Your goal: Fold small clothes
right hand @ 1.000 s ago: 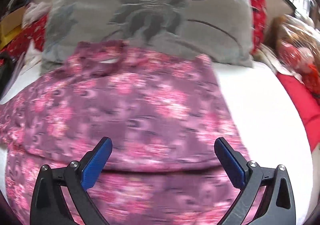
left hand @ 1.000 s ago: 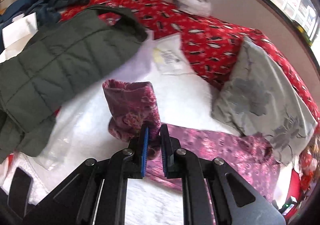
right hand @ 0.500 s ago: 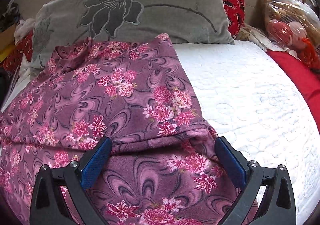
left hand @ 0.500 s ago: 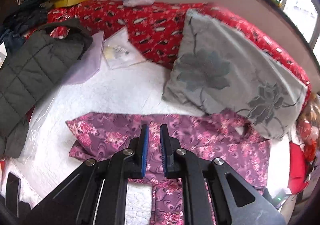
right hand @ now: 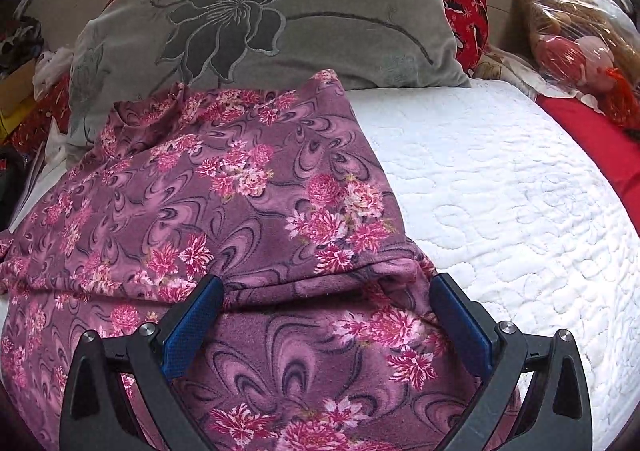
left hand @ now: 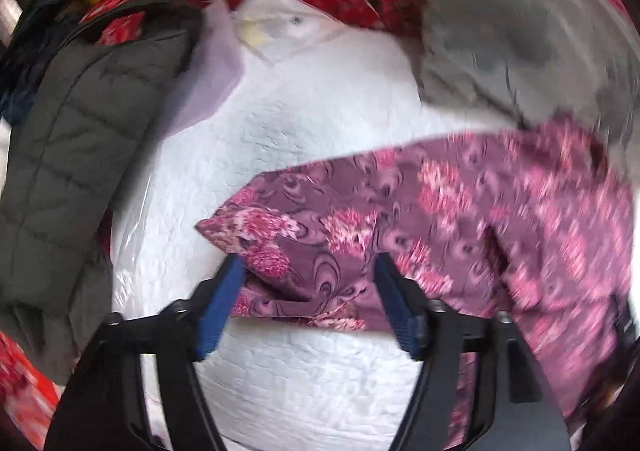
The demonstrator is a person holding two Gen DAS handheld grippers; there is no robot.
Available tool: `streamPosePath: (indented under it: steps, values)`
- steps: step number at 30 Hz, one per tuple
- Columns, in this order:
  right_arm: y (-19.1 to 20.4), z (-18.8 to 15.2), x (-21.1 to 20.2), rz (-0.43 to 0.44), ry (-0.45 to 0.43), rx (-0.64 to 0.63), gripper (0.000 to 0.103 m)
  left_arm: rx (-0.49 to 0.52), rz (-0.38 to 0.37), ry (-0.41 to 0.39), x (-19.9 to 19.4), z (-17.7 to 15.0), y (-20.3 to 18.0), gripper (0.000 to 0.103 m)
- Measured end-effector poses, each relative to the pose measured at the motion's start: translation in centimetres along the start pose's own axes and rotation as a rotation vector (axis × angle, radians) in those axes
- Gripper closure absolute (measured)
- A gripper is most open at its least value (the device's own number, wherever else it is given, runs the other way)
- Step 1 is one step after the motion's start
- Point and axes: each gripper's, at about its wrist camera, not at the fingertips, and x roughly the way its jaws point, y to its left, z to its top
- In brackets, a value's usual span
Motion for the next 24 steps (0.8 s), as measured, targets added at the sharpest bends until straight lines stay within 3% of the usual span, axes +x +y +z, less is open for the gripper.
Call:
streamPosePath:
  steps: [3, 7, 9, 11, 13, 18, 24]
  values:
    - [0.1, 0.0, 0.0, -0.002, 0.000, -0.001, 0.000, 0.017, 0.051, 0.027, 2.0, 0.0, -0.8, 0.032]
    - [0.1, 0.0, 0.0, -0.003, 0.000, -0.001, 0.000, -0.149, 0.004, 0.086, 4.9, 0.0, 1.0, 0.032]
    - [0.1, 0.0, 0.0, -0.005, 0.000, -0.003, 0.000, -0.227, -0.046, 0.084, 5.7, -0.3, 2.0, 0.046]
    - [0.1, 0.0, 0.0, -0.004, -0.001, -0.001, 0.000, -0.263, -0.074, 0.069, 5.6, -0.5, 2.6, 0.078]
    - [0.1, 0.0, 0.0, -0.003, -0.001, -0.001, 0.000, -0.299, -0.120, 0.054, 4.9, -0.5, 3.4, 0.092]
    - [0.1, 0.0, 0.0, -0.003, -0.001, -0.001, 0.000, -0.351, -0.254, -0.034, 1.0, 0.1, 4.1, 0.094]
    - [0.1, -0.1, 0.0, -0.002, -0.002, 0.000, 0.000, -0.288, -0.386, -0.096, -3.4, 0.9, 0.5, 0.094]
